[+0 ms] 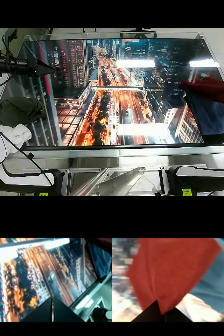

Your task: Fold the shirts.

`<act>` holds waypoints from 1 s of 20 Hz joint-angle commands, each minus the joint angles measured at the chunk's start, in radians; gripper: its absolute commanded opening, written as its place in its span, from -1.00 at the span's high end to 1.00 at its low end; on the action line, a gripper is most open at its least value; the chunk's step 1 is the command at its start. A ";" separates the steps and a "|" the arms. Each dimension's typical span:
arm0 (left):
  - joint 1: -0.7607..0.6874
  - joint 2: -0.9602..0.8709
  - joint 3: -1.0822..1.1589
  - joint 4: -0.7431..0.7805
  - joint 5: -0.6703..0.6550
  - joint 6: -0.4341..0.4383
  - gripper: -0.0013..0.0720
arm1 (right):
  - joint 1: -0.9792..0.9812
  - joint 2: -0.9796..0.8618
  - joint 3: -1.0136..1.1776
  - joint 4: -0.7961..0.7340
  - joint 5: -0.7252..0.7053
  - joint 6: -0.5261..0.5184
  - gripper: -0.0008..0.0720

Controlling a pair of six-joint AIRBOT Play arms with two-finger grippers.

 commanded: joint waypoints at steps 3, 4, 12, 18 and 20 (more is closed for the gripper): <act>-0.032 -0.001 0.000 0.000 -0.001 0.001 0.91 | -0.002 0.058 -0.183 -0.333 0.069 0.026 0.94; -0.035 -0.001 0.000 0.000 -0.002 0.001 0.91 | -0.002 0.056 -0.240 -0.353 0.071 0.045 0.93; -0.036 -0.001 0.000 0.000 -0.005 0.001 0.91 | -0.002 0.042 -0.494 -0.351 0.056 -0.002 -0.93; -0.035 0.000 0.000 -0.001 0.005 0.001 0.91 | -0.002 0.083 -0.209 -0.177 0.016 0.015 -0.93; -0.035 0.000 0.000 -0.004 0.014 0.001 0.91 | -0.001 0.104 -0.171 -0.003 -0.033 0.016 -0.92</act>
